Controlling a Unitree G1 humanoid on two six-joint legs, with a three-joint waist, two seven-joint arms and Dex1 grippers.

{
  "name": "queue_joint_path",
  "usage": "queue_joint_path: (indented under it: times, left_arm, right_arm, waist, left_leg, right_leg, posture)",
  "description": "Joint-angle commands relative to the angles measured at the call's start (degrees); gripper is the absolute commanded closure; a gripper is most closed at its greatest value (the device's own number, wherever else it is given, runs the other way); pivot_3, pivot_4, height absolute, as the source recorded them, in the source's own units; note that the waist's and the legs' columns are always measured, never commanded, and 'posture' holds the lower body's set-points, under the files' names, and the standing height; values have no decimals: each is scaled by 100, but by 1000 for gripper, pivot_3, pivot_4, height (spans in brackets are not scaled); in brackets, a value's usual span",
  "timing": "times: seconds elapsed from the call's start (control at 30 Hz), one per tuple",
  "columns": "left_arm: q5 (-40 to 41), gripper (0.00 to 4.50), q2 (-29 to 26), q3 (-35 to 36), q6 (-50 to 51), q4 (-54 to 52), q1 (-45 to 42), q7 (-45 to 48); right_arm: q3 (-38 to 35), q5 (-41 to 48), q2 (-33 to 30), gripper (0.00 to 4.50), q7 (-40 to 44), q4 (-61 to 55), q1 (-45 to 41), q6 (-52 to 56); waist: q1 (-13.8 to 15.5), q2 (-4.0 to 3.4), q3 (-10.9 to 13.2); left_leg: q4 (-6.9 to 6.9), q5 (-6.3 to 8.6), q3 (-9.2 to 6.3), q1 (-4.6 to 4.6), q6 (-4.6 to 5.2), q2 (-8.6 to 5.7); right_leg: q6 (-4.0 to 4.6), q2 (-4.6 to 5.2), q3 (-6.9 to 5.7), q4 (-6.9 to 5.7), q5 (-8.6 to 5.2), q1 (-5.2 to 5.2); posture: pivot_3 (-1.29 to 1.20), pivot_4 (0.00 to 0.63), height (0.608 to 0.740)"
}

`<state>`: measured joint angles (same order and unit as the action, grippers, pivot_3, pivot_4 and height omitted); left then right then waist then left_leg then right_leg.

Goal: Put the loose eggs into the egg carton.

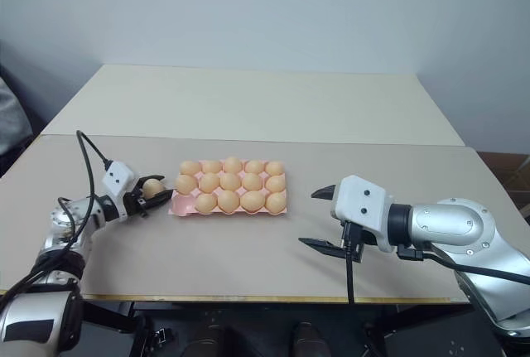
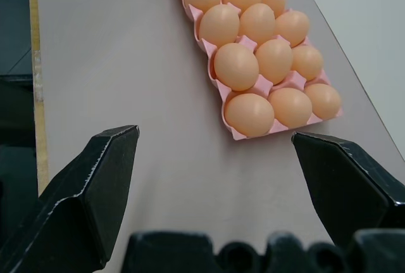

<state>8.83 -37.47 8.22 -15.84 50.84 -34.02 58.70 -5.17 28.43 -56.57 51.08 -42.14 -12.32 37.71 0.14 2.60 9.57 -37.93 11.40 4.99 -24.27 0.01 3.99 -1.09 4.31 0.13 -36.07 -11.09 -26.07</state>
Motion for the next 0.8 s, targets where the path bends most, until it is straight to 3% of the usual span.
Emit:
queue_joint_path:
  times: [0.03,0.23,0.8]
  left_arm:
    - [645,2126,-348,362,423,-1280,267,447]
    - [1483,2126,-539,361,1361,-2874,641,1289]
    - [1181,2126,-256,-380,1327,-2058,7,2318]
  right_arm:
    - [-210,71,-30,0,-112,-223,104,87]
    - [-157,71,26,0,-277,-342,135,163]
    - [-321,30,23,0,-496,-507,217,166]
  waist:
    - [-3,2,1]
    - [45,2,0]
    - [29,4,-1]
  left_leg:
    - [0,0,0,-1,0,1]
    - [-1,0,-1,3,0,-1]
    - [-2,-1,-2,2,2,-3]
  right_leg:
    - [2,0,0,0,1,0]
    - [-1,3,0,0,-2,5]
    - [-2,-3,5,2,-3,5]
  posture:
    - [0,150,740]
    - [0,150,740]
    - [0,150,740]
